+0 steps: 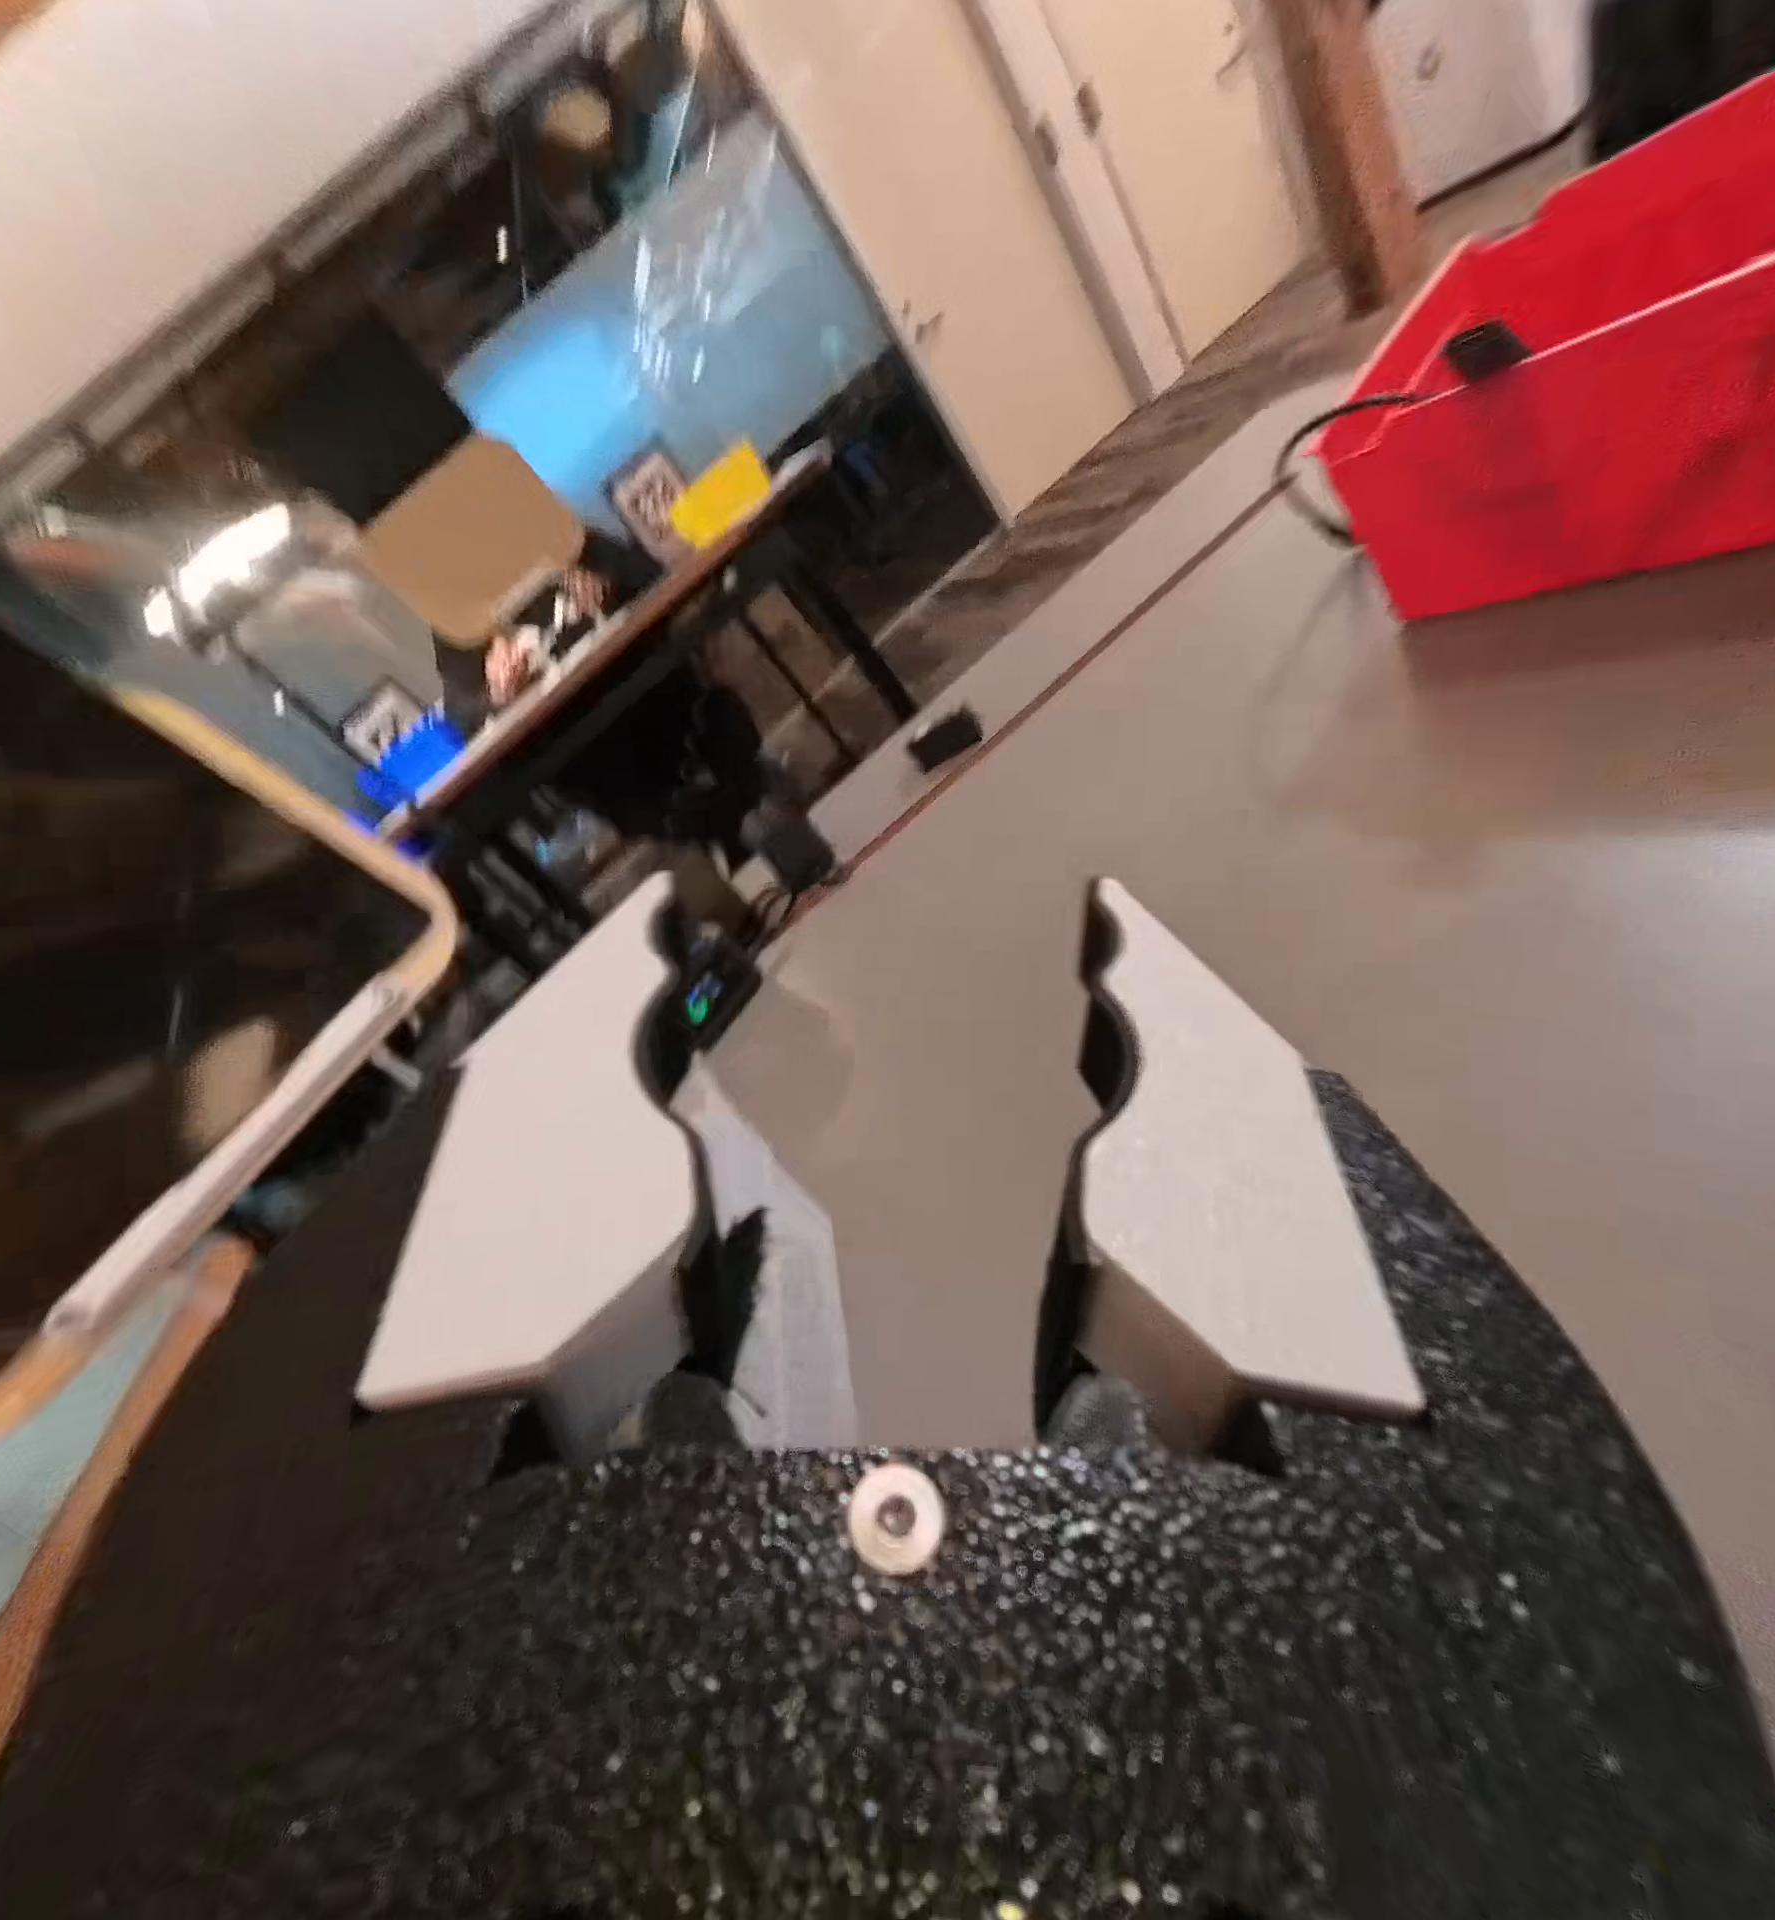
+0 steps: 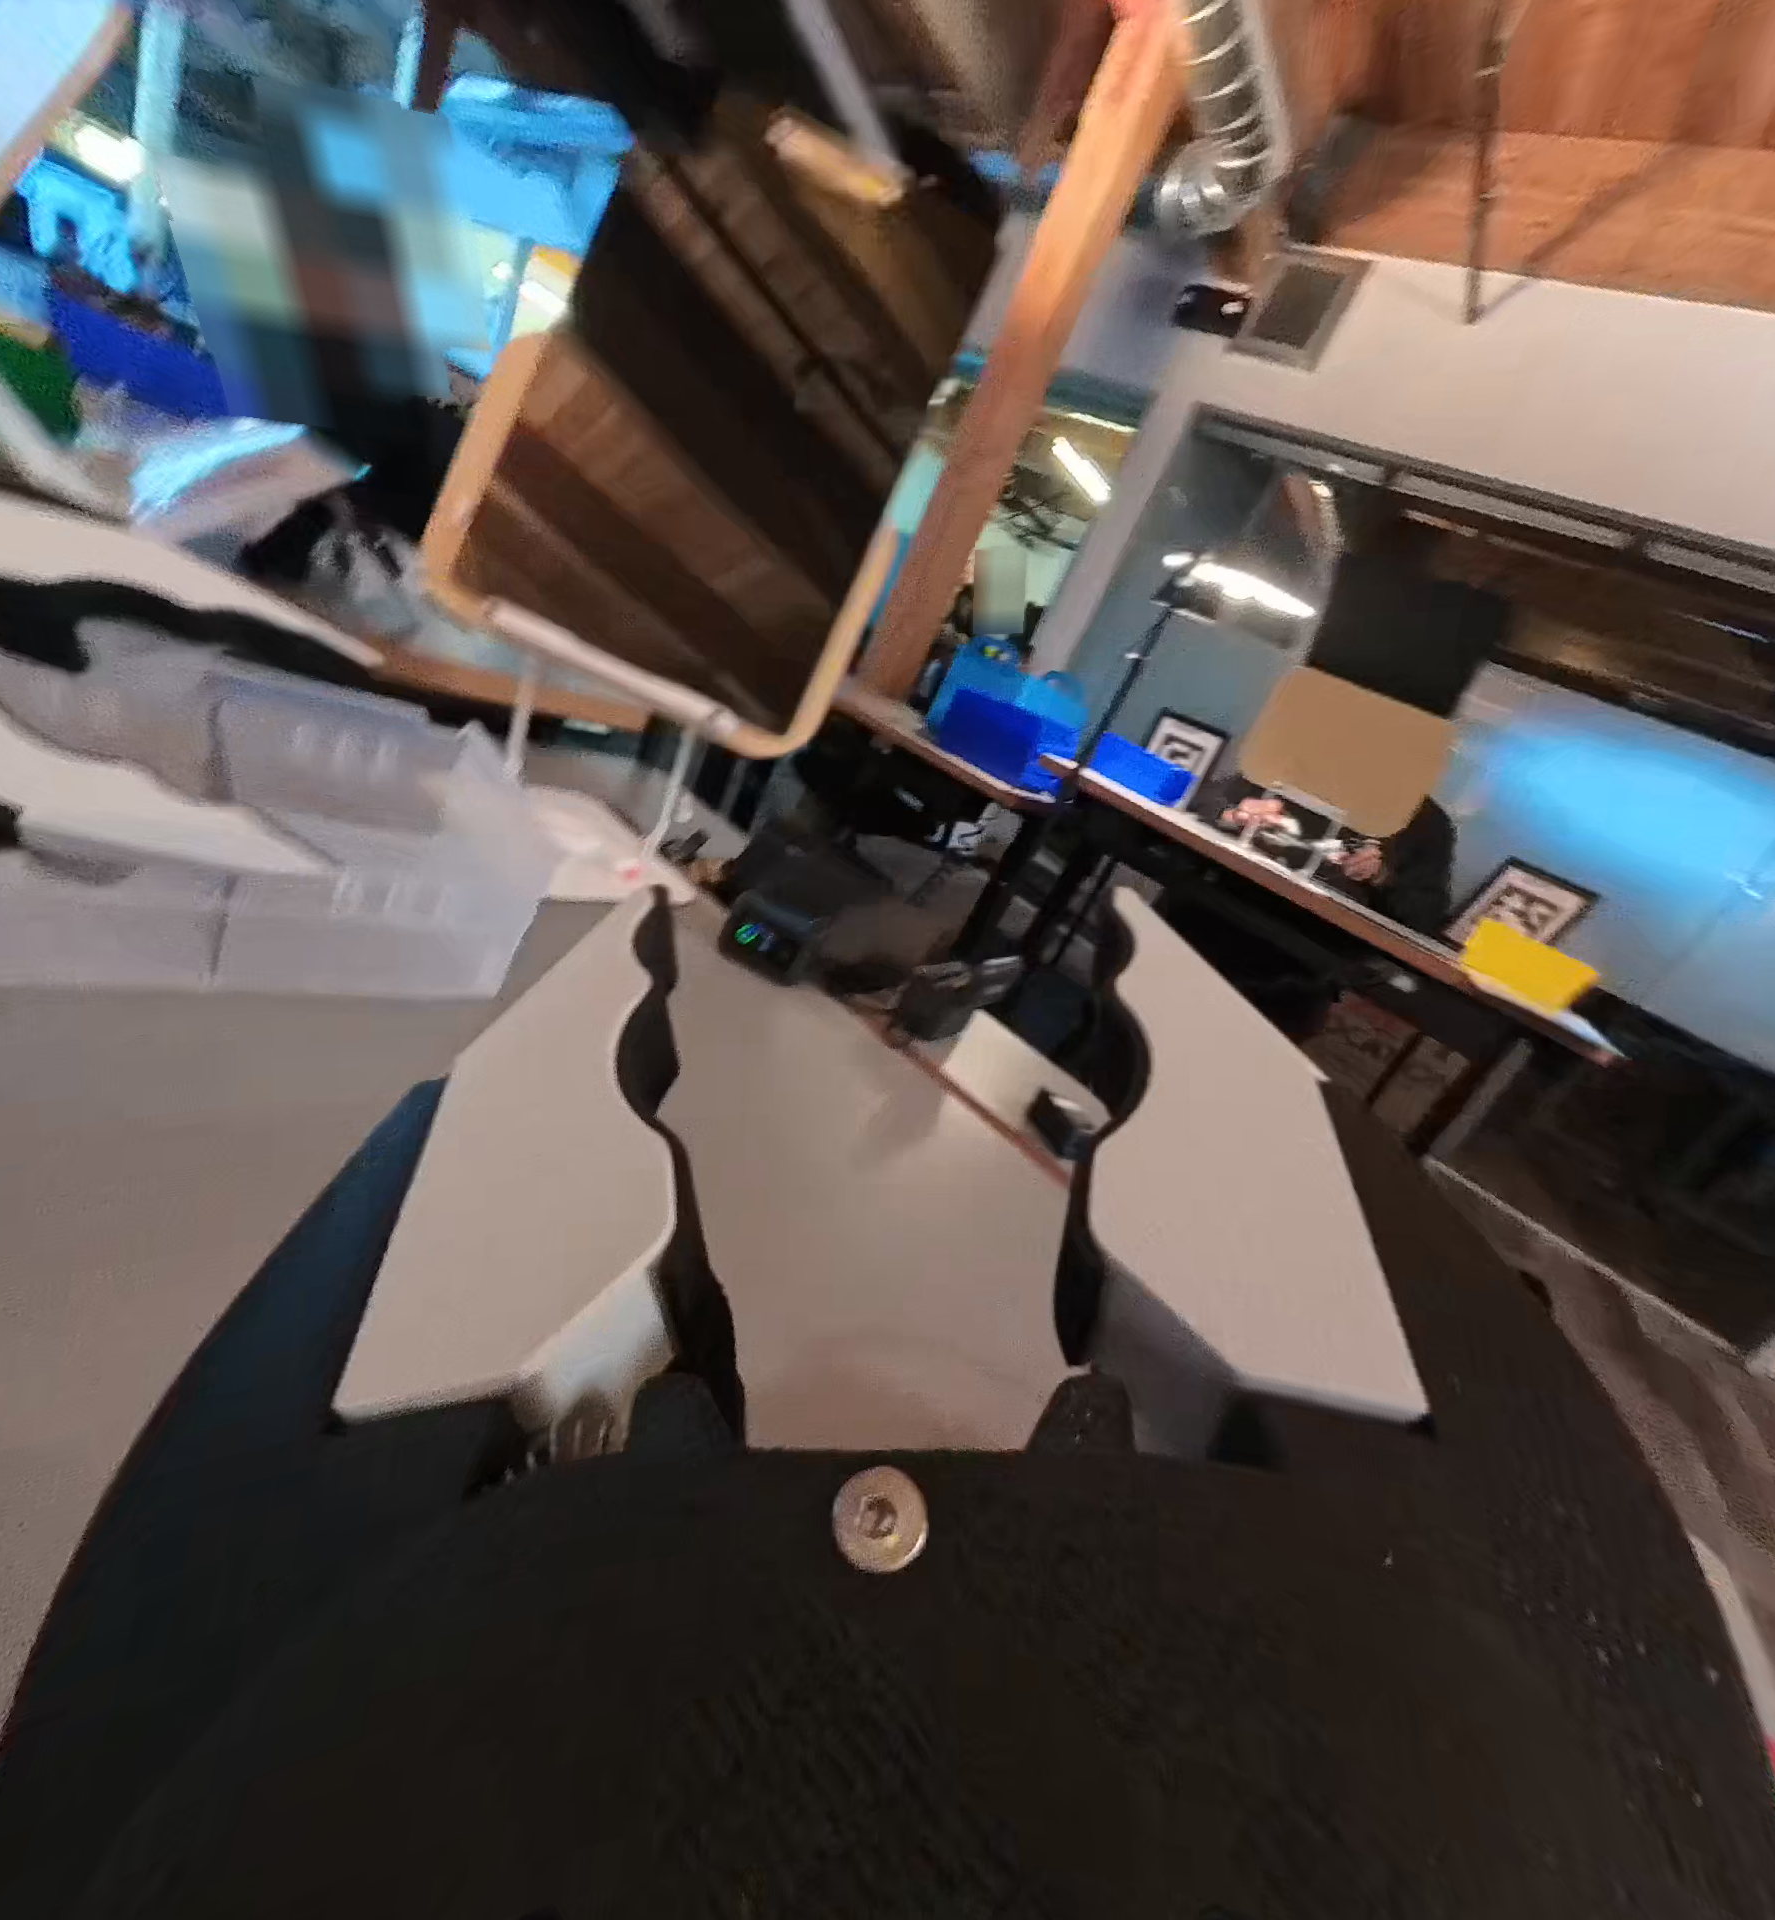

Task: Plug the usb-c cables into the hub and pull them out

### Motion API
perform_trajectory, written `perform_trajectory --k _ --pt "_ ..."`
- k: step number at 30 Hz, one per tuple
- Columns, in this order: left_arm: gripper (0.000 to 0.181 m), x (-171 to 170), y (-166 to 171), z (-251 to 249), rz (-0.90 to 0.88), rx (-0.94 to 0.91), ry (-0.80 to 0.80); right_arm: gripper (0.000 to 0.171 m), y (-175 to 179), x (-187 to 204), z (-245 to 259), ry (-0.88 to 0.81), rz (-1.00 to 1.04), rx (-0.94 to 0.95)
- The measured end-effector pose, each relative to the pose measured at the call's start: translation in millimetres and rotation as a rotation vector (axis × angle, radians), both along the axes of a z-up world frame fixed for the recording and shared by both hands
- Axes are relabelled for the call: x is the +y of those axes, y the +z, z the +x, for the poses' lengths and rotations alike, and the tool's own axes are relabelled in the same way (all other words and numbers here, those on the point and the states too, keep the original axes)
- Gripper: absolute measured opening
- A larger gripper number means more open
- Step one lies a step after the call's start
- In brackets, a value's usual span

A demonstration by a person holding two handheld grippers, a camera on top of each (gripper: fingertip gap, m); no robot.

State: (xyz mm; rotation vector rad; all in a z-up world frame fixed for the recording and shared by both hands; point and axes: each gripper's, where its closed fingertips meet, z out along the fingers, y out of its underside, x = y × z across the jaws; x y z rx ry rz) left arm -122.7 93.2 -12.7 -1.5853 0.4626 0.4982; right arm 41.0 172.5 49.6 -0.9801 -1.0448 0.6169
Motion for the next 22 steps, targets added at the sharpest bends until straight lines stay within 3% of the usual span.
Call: perform_trajectory --k 3,5,7,9,12,15,19,22 --pt "0.122 -8.4 -5.7 -38.1 -0.176 -0.148 0.092 0.095 45.3 42.0 70.5 -0.143 -0.074 0.056" --pt "0.133 -16.8 -23.2 -62.0 -0.301 -0.256 0.138 0.097 46.5 84.6 128.5 -0.335 -0.123 0.022" --pt "0.136 -28.0 -45.2 -88.5 -0.423 -0.280 0.225 0.096 18.1 128.5 188.9 -0.544 -0.226 -0.087" --pt "0.129 -42.2 -73.2 -109.5 -0.576 -0.299 0.315 0.096 -33.7 162.4 242.3 -0.688 -0.404 -0.221" --pt "0.100 -56.5 -104.2 -122.7 -0.733 -0.359 0.372 0.087 -96.2 191.1 293.9 -0.773 -0.596 -0.267" --pt "0.077 -64.3 -115.4 -115.6 -0.827 -0.412 0.330 0.079 -130.4 201.3 314.2 -0.765 -0.736 -0.229" --pt "0.059 -73.7 -130.7 -116.4 -0.923 -0.357 0.370 0.069 -157.9 208.3 331.7 -0.812 -0.783 -0.321" --pt "0.044 -82.5 -133.8 -127.3 -0.926 -0.291 0.468 0.041 -167.7 211.9 331.1 -0.787 -0.822 -0.353"
